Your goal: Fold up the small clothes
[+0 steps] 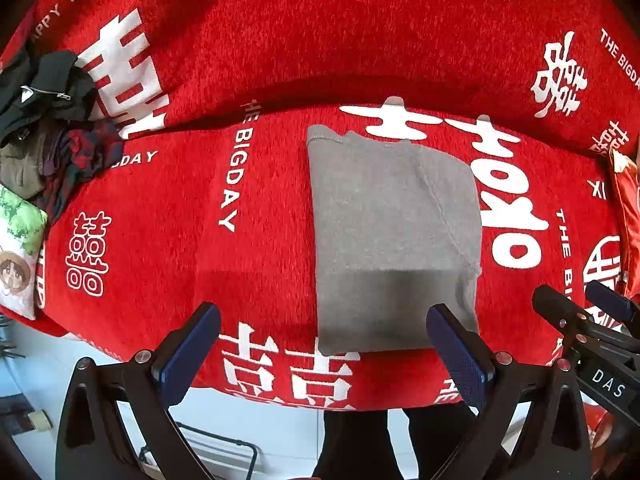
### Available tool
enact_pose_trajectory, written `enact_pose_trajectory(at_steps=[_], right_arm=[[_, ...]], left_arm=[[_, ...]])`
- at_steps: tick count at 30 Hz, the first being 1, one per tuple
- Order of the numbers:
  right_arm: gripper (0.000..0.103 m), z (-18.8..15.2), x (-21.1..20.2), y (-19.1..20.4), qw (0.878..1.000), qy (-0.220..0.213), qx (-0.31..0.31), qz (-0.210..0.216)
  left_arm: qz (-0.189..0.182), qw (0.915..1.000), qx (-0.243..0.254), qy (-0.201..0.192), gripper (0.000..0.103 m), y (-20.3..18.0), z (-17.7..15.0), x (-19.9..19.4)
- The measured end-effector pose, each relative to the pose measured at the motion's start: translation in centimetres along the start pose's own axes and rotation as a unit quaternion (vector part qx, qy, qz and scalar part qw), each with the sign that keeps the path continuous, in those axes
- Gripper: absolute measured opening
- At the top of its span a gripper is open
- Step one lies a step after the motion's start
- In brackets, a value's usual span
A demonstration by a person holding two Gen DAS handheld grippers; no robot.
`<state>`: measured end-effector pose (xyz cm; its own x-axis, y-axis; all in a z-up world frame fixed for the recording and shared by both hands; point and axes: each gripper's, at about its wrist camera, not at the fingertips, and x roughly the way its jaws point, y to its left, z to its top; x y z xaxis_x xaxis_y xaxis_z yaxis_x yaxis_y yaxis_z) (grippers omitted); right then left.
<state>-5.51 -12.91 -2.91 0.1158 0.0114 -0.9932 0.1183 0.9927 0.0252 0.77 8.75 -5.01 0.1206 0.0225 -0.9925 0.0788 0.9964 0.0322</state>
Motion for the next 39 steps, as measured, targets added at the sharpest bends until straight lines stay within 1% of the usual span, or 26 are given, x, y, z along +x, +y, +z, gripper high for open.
enact_pose_trajectory(at_steps=[39], right_arm=[[0.085,-0.04,0.27,0.14,1.0,0.002,-0.001,0.002]], left_arm=[[0.005,0.9999,0.014,0.003,0.103,-0.05,-0.05,0.42]])
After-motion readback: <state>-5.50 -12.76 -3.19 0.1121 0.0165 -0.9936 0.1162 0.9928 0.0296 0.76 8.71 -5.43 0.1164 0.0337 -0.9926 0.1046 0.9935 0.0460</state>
